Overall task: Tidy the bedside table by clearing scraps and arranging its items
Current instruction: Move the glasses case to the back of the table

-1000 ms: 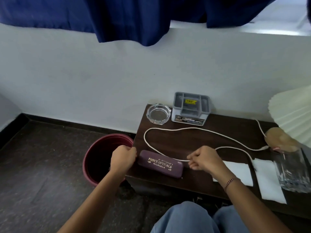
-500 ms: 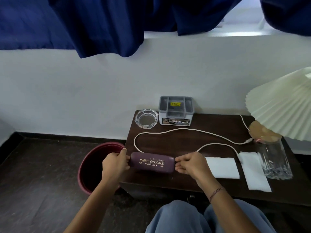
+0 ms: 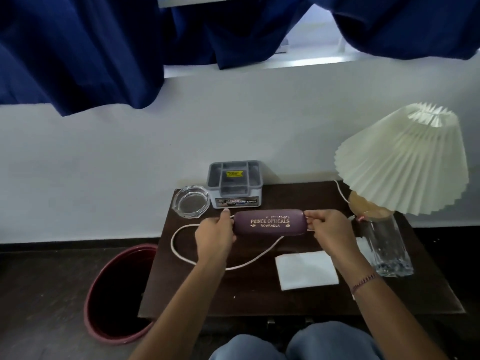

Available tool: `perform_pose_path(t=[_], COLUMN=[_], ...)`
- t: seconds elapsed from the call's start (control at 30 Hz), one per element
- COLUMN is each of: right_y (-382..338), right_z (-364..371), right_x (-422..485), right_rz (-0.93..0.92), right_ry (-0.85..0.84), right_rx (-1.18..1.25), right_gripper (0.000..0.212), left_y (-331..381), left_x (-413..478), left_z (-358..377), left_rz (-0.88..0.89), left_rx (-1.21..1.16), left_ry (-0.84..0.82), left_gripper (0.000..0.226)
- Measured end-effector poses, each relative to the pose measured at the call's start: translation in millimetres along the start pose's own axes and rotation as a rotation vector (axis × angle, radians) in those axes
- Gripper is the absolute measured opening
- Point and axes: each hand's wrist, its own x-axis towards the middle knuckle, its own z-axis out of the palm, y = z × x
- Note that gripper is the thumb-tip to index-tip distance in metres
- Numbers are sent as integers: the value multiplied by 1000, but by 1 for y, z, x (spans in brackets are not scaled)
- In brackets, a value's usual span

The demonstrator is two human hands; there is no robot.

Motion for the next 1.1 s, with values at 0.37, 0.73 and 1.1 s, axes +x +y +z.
perform_pose_path(t=[0.37,0.73,1.1], right_y=[24,44,62], right_z=[-16,3,25], right_x=[66,79,57], right_rz=[47,-84,-305], right_ry=[159,100,-73], right_rx=[-217,-543,-802], right_gripper=[40,44,58], left_y=[-3,-5,-46], left_x=[28,34,0], left_z=[114,124,131], left_rz=[-51,137,685], left_rx=[85,362,1154], left_ry=[-111,-187,-344], left_gripper=[29,28,61])
